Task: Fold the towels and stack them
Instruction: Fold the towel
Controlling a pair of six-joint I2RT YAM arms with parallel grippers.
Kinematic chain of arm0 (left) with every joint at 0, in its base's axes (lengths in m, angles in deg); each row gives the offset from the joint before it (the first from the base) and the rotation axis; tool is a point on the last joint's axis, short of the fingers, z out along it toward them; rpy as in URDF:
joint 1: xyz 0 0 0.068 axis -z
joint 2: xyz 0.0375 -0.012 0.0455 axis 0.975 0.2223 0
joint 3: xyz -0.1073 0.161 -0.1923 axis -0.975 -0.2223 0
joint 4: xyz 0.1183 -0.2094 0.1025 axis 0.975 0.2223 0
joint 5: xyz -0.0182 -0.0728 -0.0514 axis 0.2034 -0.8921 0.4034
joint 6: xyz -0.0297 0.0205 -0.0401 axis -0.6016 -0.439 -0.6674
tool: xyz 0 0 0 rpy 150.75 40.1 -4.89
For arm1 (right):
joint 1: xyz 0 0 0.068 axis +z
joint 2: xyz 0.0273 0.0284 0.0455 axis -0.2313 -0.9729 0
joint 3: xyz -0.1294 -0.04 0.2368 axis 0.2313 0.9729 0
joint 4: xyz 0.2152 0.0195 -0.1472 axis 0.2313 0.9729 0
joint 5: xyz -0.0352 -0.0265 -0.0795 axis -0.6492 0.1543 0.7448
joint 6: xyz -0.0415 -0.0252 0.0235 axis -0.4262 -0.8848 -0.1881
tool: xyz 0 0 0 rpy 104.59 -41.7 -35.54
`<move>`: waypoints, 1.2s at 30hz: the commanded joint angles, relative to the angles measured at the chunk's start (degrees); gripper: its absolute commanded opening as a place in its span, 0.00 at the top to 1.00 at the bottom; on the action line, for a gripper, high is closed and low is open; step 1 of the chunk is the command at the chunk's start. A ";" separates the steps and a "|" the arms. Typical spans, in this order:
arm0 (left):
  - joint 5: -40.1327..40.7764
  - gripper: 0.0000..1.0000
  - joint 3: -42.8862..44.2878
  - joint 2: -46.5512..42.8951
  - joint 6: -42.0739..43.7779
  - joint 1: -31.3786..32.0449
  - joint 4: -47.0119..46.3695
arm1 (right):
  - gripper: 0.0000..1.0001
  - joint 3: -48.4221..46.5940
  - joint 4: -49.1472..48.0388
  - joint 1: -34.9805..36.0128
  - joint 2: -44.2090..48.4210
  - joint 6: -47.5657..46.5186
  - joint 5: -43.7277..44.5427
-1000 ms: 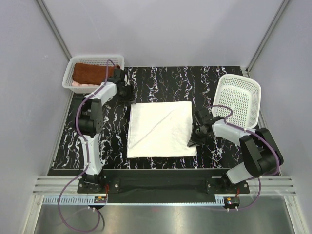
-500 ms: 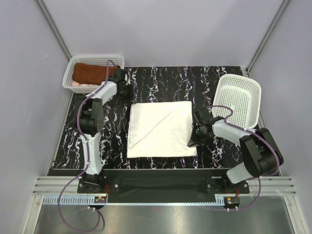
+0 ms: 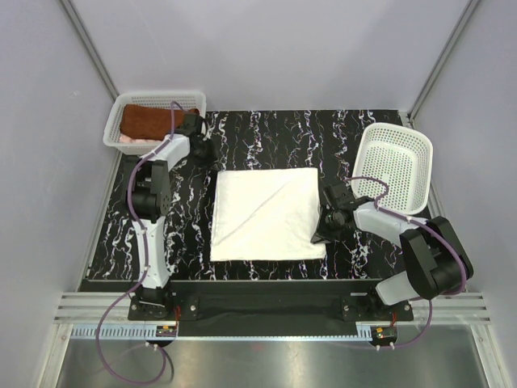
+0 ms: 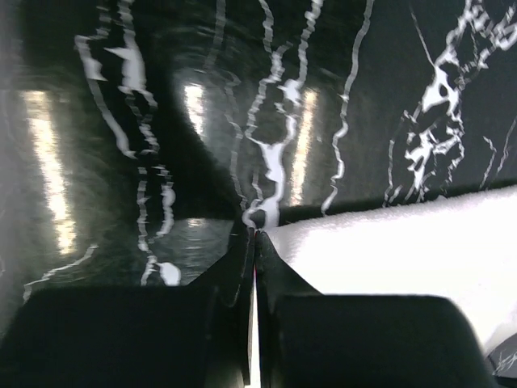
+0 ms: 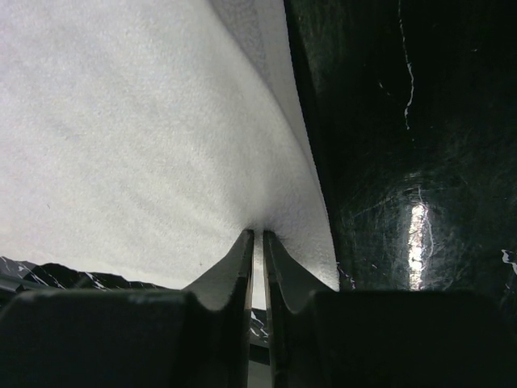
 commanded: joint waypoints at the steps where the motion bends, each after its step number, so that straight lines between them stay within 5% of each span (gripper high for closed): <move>1: 2.21 1.00 0.08 -1.98 -1.56 -1.86 -3.21 | 0.85 2.68 0.32 0.38 -0.76 0.50 4.85; 10: -1.45 1.00 -0.81 -4.35 1.50 -2.74 -5.23 | 0.85 3.47 -0.64 0.38 -0.32 1.03 4.51; 13: -5.69 0.72 -1.78 -5.84 3.88 -2.74 -6.29 | 0.85 3.29 -0.64 0.30 -0.15 1.03 4.33; 18: -6.32 0.57 -3.62 -7.78 8.63 -2.21 -6.38 | 0.85 3.03 -0.56 0.38 -0.50 0.77 4.15; 27: -2.72 0.50 -3.36 -9.90 22.33 0.86 -3.22 | 0.85 3.47 -1.17 0.38 -0.32 0.24 3.36; 31: 5.61 0.50 -0.46 -6.64 28.31 4.81 0.39 | 0.85 3.29 -1.35 0.38 -0.24 -0.02 3.10; 36: 8.97 0.49 0.15 -3.57 29.55 6.67 0.75 | 0.85 2.86 -1.00 0.38 0.11 -0.29 3.01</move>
